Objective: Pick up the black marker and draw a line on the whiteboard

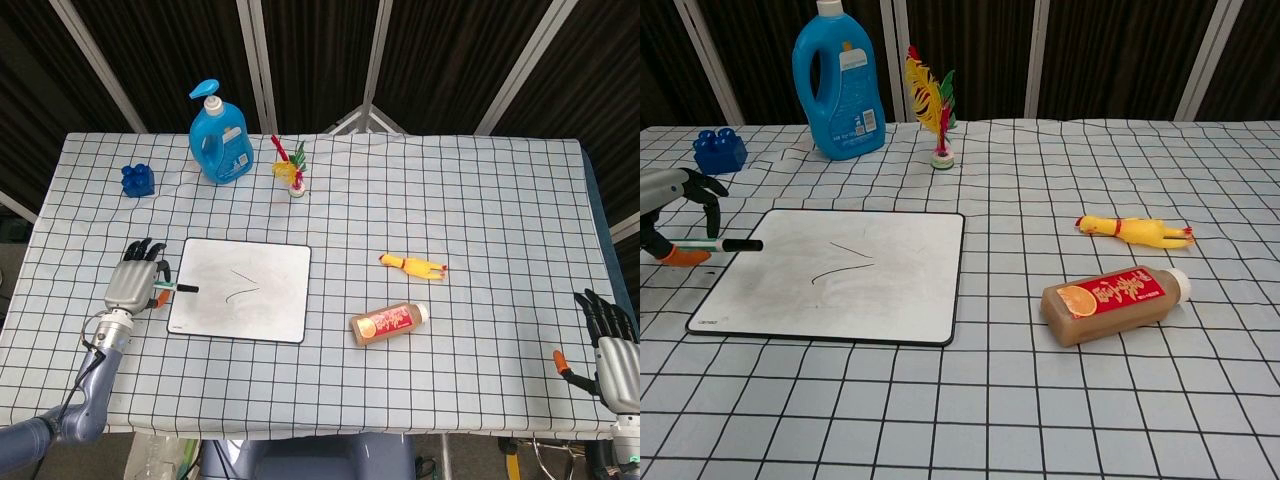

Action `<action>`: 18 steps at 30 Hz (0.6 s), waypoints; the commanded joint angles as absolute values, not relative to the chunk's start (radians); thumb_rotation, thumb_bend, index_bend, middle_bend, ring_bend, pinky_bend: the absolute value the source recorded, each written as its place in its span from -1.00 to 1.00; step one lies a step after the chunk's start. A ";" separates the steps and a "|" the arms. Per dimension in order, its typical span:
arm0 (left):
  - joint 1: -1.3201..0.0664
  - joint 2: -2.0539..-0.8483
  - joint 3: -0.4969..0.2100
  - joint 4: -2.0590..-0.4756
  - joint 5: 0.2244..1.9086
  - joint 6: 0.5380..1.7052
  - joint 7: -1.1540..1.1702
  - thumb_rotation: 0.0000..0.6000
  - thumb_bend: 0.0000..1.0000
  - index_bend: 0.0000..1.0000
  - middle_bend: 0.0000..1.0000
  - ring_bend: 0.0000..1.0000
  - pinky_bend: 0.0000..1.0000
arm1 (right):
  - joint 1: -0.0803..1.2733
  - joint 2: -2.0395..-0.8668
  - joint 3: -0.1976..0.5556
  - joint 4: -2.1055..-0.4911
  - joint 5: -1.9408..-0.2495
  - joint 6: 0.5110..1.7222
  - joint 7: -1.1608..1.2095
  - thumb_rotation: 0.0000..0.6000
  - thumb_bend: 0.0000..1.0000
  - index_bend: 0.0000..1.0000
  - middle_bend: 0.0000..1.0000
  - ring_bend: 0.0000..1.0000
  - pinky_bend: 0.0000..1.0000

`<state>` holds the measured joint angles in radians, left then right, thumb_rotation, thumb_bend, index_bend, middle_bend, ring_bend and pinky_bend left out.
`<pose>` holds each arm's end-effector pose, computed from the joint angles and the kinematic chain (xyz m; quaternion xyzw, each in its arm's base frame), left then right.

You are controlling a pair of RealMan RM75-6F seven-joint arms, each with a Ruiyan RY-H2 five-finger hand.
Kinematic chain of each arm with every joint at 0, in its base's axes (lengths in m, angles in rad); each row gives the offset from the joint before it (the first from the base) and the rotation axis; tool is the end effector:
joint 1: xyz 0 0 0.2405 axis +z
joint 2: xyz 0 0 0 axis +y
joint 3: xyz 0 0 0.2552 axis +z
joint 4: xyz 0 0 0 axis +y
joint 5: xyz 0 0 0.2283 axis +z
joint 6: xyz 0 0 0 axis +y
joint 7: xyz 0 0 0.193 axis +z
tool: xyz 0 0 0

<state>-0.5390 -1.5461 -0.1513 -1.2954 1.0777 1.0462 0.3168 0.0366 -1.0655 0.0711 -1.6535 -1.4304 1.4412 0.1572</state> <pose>-0.2685 0.3812 -0.0148 -0.6693 -0.4137 -0.2998 0.5394 -0.3370 -0.2196 0.1564 0.5341 -0.4631 0.4021 0.5818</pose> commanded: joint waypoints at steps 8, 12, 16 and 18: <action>-0.540 -1.565 -0.159 -1.299 1.036 1.035 0.340 1.00 -0.45 -0.22 -1.00 -1.00 -1.00 | 0.034 -1.064 0.071 -1.652 -1.434 1.446 0.159 1.00 -0.29 -1.00 -1.00 -1.00 -1.00; -0.522 -1.535 -0.167 -1.348 1.037 1.065 0.324 1.00 -0.45 -0.31 -1.00 -1.00 -1.00 | 0.034 -1.062 0.069 -1.654 -1.437 1.447 0.159 1.00 -0.29 -1.00 -1.00 -1.00 -1.00; -0.491 -1.484 -0.170 -1.420 1.048 1.107 0.299 1.00 -0.50 -0.46 -1.00 -1.00 -1.00 | 0.035 -1.063 0.065 -1.654 -1.440 1.442 0.154 1.00 -0.29 -1.00 -1.00 -1.00 -1.00; -0.470 -1.451 -0.171 -1.468 1.058 1.136 0.279 1.00 -0.55 -0.60 -1.00 -1.00 -1.00 | 0.037 -1.062 0.063 -1.653 -1.443 1.439 0.149 1.00 -0.29 -1.00 -1.00 -1.00 -1.00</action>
<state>-0.4949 -1.4871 -0.1683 -1.4225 1.0465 1.1035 0.3018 0.0360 -1.0625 0.0642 -1.6533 -1.4422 1.4403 0.1505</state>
